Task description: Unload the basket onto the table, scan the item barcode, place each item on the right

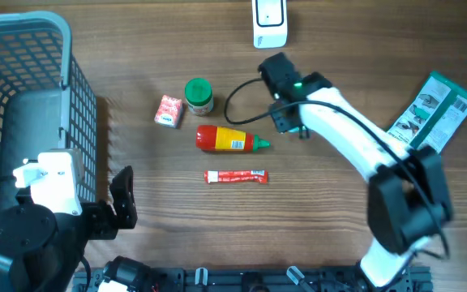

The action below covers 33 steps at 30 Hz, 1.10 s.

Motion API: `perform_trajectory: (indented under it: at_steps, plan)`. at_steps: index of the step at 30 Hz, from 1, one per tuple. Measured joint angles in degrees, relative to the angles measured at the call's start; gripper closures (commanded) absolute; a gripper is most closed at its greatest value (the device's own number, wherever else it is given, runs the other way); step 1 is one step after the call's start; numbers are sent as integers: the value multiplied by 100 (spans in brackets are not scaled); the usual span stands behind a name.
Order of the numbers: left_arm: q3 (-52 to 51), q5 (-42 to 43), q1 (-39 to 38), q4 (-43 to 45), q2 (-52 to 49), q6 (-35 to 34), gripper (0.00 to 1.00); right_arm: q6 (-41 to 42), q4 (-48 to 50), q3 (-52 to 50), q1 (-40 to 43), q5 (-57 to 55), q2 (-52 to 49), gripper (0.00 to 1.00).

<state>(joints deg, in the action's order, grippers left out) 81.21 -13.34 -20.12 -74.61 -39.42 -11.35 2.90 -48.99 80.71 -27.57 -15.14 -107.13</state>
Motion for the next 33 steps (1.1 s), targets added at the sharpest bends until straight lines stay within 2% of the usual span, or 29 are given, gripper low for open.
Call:
perform_trajectory:
  at_steps: [5,12,17,23,27,30,33]
  plan:
    - [0,-4,0,157,0,0,0,-997,-17,0,72,1781,981,96]
    - [0,-4,0,-4,0,0,0,-2245,-114,0,144,4039,1067,96]
    - [0,-4,0,-4,0,0,0,-3134,-588,0,929,6293,1067,96]
    - [0,-4,0,-7,0,0,0,-3661,-1161,0,1572,8185,990,96]
    - [0,-2,0,-4,0,0,0,-3617,-1508,-2,1668,9158,623,96]
    - [0,0,0,-4,0,0,0,-3517,-1873,-9,1714,9457,271,96]
    - [-26,404,2,166,-11,168,0,-3932,-2946,-42,1709,9355,63,96]
